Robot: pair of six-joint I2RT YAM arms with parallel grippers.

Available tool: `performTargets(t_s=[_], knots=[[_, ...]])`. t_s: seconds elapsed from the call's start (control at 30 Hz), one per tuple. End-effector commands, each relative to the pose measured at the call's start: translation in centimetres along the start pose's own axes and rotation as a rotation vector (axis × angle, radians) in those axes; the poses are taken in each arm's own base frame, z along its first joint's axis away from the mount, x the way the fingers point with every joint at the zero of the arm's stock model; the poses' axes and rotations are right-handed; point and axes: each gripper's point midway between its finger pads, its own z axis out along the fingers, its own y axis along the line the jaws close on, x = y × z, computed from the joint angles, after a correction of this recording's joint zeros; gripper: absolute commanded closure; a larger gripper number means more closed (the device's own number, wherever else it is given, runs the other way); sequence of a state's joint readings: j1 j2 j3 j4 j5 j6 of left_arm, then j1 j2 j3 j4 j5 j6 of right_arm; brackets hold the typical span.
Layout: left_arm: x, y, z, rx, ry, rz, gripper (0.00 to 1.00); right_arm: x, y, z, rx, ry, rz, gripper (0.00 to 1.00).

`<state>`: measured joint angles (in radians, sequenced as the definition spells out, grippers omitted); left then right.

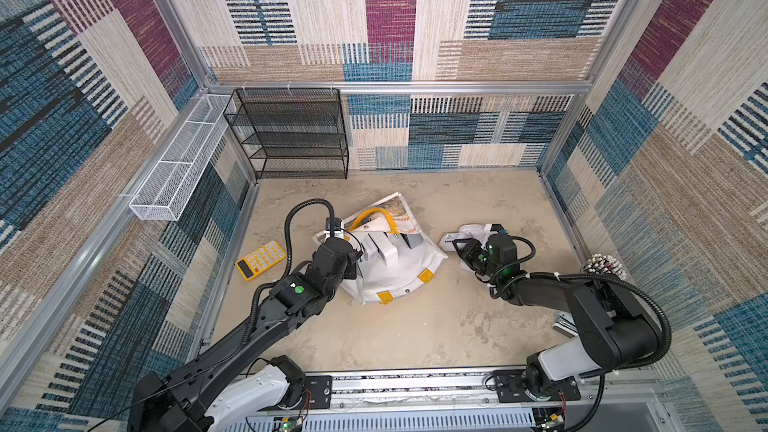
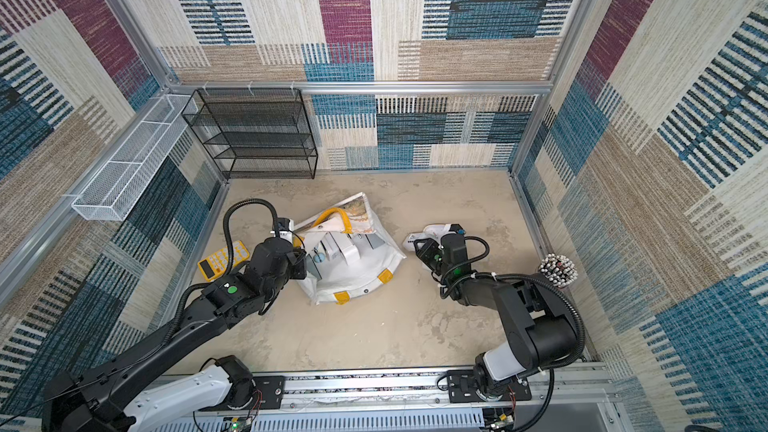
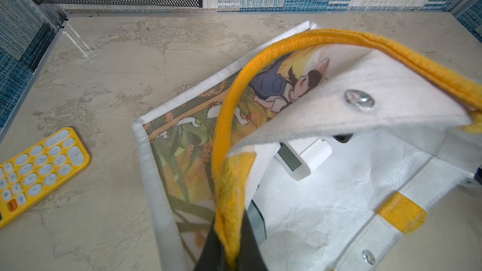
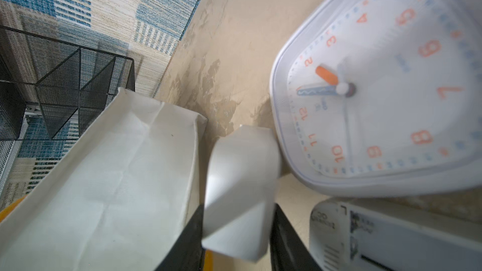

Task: Take the alarm clock out of the canvas bag
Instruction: Place the alarm at the center of the board.

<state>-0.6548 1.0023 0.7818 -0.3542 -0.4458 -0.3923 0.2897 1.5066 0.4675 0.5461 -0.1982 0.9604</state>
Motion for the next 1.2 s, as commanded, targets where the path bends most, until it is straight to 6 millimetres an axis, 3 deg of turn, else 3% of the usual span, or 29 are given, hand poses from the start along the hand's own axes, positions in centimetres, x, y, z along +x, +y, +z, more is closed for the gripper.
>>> performTargets(t_s=[0.0,0.57,1.17], knots=[[0.1,1.1,-0.1,-0.061,0.004,0.013,1.0,-0.3,0.6,0.1,-0.015,-0.002,0.01,0.52],[0.2,1.0,0.1,-0.057,0.009,0.007,1.0,-1.3,0.5,-1.5,0.039,-0.052,-0.014,0.15],[0.3,0.8,0.2,-0.049,0.01,-0.007,1.0,-0.8,3.0,-4.9,-0.104,-0.092,-0.077,0.06]])
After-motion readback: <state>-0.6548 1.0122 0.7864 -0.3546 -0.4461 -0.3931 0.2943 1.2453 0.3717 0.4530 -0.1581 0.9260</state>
